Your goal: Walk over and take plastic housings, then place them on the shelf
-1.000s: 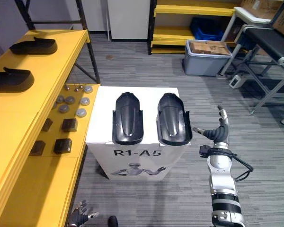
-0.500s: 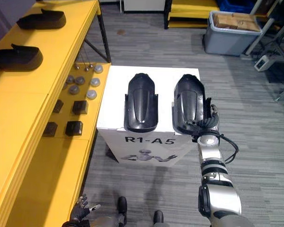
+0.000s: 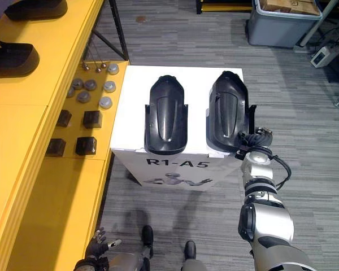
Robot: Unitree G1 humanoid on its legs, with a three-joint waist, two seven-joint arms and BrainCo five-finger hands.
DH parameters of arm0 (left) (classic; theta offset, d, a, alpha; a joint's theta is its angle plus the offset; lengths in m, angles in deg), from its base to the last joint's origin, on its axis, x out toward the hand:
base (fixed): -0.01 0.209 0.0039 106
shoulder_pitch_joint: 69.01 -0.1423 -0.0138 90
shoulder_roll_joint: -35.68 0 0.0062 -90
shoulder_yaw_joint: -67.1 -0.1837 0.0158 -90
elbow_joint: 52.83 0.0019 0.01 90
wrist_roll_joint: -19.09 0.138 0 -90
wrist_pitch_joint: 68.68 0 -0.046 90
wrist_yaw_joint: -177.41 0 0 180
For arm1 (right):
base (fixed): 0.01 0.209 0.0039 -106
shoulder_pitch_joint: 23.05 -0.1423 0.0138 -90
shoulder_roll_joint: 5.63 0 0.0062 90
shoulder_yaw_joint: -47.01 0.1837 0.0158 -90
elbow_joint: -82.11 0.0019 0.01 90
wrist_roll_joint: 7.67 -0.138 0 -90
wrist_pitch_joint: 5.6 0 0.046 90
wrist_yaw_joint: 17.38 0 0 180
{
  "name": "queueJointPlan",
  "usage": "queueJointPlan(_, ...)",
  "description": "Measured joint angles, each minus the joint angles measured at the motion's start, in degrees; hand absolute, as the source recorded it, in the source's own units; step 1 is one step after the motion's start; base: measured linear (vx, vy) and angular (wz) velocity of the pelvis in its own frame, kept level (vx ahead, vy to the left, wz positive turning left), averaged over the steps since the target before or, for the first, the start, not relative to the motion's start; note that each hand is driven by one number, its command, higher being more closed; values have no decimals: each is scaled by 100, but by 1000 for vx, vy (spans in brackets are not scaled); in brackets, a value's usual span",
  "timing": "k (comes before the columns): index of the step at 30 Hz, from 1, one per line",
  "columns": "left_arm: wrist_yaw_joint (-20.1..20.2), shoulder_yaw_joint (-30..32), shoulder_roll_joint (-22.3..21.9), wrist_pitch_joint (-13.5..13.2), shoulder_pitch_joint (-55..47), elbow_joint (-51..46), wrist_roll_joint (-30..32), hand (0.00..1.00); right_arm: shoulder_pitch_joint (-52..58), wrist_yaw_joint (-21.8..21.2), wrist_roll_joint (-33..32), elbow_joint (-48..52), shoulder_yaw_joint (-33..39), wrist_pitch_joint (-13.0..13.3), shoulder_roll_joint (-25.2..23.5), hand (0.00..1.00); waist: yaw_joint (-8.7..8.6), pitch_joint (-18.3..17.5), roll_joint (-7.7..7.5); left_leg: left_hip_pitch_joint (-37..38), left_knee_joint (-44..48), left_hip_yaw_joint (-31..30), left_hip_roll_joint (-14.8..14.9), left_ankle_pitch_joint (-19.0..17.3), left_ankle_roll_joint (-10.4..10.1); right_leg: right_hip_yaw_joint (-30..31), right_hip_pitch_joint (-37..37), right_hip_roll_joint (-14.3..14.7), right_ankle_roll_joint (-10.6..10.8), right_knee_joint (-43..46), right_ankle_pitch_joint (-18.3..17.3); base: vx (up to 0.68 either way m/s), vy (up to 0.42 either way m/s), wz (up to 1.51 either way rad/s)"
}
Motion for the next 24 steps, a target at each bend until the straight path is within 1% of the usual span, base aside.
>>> queueJointPlan(4, -1, -2, -2, 3, 20, -1, -4, 0, 144, -19, -4, 91, -37, 21, -50, 100, -3, 1, -1, 119, -20, 26, 25, -29, -44, 16, 128, 19, -5, -34, -3, 1, -5, -2)
queueJointPlan(7, -21, -1, -9, 6, 16, -40, -110, 0, 675, 12, 25, 926, -227, 9, -141, 100, -4, 0, -1, 142, -21, 43, 31, -60, -88, 34, 157, 19, -5, -77, -3, -5, -4, -4)
queueJointPlan(8, -37, 3, -13, 16, -18, -134, -114, 0, 991, 57, 61, 1432, -225, 4, -243, 100, -22, 0, -2, 142, -17, 50, 30, -66, -95, 45, 158, 16, -5, -88, -3, 0, 0, 0)
queueJointPlan(9, -40, 8, -15, 22, -48, -225, -114, 0, 1140, 89, 117, 1675, -222, 2, -296, 100, -56, -1, -3, 141, -5, 51, 29, -68, -98, 48, 158, 15, -5, -92, -3, 33, 0, -1)
queueJointPlan(11, -51, 65, -31, 24, -193, -812, -116, 0, 1767, 179, 359, 2760, -215, -7, -545, 100, -151, -7, -7, 135, 3, 42, 35, -74, -104, 52, 158, 11, -3, -97, -2, 39, -3, -1)
queueJointPlan(12, -54, 70, -33, 25, -219, -1009, -115, 0, 1937, 207, 440, 3041, -211, -10, -586, 100, -165, -11, -7, 136, 3, 44, 60, -74, -104, 83, 156, 12, -1, -98, 0, 28, -12, -5)
queueJointPlan(14, -56, 202, -106, 16, -333, -1941, -111, 0, 2487, 235, 759, 4152, -81, -13, -829, 100, -222, -34, -10, 135, 3, 8, 67, -74, -104, 121, 180, 14, 1, -93, 2, 26, -12, -6)
queueJointPlan(15, -55, 281, -132, -2, -341, -2268, -111, 0, 2628, 252, 878, 4511, -8, -6, -935, 100, -262, -57, -10, 135, 4, -9, 70, -73, -104, 120, 182, 15, 2, -92, 2, 0, 0, 0)
queueJointPlan(16, -61, 309, -129, -8, -341, -2472, -111, 0, 2705, 285, 921, 4716, 17, 2, -998, 100, -285, -83, -12, 135, 4, -12, 74, -73, -104, 118, 182, 17, 2, -90, 2, 0, 0, 0)
queueJointPlan(17, -66, 321, -122, -40, -333, -2924, -112, 0, 2935, 366, 1015, 5140, 16, 59, -1048, 100, -304, -188, -14, 136, 4, -12, 78, -74, -104, 123, 181, 18, 3, -85, 3, 0, 0, 0)
queueJointPlan(18, -64, 314, -123, -79, -332, -3068, -112, 0, 3032, 387, 1051, 5304, 16, 85, -1064, 100, -305, -238, -16, 134, 3, -14, 78, -74, -104, 122, 179, 18, 3, -84, 3, 0, 0, 0)
queueJointPlan(20, -59, 309, -144, -167, -319, -3524, -112, 0, 3273, 399, 1200, 5872, -7, 126, -1245, 100, -356, -361, -15, 147, 2, -44, 83, -74, -105, 98, 195, 23, 3, -67, 2, -24, 0, 4)
queueJointPlan(22, -59, 279, -161, -179, -318, -3867, -112, 0, 3378, 393, 1309, 6150, -35, 259, -1424, 100, -393, -427, -12, 151, 2, -76, 84, -69, -101, 65, 189, 26, 7, -30, -2, -37, -2, 7)
queueJointPlan(23, -57, 276, -174, -187, -315, -4007, -112, 0, 3430, 394, 1335, 6252, -87, 293, -1475, 100, -413, -450, -13, 153, 1, -106, 81, -64, -97, 28, 179, 25, 8, -26, -3, -61, -1, 12)
queueJointPlan(24, -60, 268, -214, -231, -301, -4327, -113, 0, 3566, 357, 1404, 6555, -297, 341, -1614, 100, -421, -503, -12, 167, 0, -122, 79, -59, -95, 13, 172, 23, 27, 11, -19, -44, -1, 9)
